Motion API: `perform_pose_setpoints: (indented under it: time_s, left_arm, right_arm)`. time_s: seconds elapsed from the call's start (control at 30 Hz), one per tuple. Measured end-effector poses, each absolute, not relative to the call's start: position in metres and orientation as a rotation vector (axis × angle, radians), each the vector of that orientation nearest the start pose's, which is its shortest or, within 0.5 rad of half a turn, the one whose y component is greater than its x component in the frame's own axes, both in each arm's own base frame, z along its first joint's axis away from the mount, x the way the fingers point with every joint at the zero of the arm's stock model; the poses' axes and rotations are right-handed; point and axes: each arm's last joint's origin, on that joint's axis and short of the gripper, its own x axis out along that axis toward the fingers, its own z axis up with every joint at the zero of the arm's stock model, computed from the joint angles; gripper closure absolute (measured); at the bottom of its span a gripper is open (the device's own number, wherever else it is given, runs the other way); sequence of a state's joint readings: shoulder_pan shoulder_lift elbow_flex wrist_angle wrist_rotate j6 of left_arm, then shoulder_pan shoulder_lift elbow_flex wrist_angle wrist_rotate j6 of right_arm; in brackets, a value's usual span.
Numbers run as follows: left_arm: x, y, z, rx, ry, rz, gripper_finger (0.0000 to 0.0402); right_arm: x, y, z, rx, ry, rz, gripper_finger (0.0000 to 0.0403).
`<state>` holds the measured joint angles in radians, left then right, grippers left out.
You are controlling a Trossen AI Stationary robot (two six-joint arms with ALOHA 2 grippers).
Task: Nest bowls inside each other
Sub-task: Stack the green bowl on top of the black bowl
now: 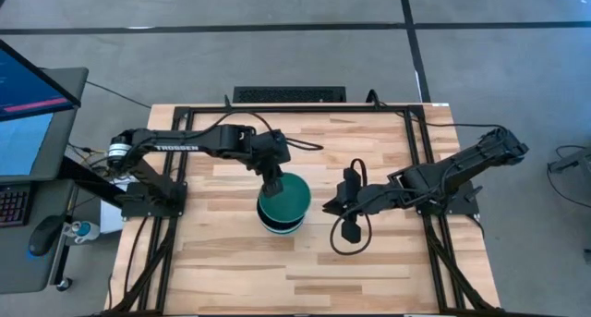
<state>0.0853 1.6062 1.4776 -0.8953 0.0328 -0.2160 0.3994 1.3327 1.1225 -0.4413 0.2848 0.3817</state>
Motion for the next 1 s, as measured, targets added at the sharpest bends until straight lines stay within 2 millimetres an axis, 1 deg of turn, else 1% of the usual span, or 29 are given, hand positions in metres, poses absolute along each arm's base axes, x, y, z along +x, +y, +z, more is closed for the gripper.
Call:
perform_pose_setpoints:
  time_s: [0.1,0.23,0.37,0.67,0.83,1.0]
  left_arm:
    - [0.326,0.023,0.311,-0.258,1.051,0.162,0.0401]
    - [0.326,0.013,0.31,-0.242,1.059,0.142,0.0401]
    - [0.324,0.011,0.306,-0.253,1.094,0.15,0.04]
    - [0.327,0.009,0.287,-0.276,1.069,0.084,0.0351]
    - [0.327,0.009,0.284,-0.275,1.069,0.085,0.0328]
    - [0.329,0.009,0.285,-0.292,1.056,0.064,0.0318]
  right_arm:
    - [0.266,0.104,0.31,0.149,0.623,-0.007,0.0333]
    - [0.267,0.103,0.31,0.136,0.623,-0.005,0.0333]
    - [0.267,0.103,0.31,0.138,0.618,-0.005,0.0333]
    - [0.268,0.104,0.311,0.167,0.608,-0.008,0.0333]
    - [0.268,0.104,0.312,0.172,0.597,-0.006,0.0333]
    - [0.268,0.104,0.312,0.173,0.595,-0.006,0.0333]
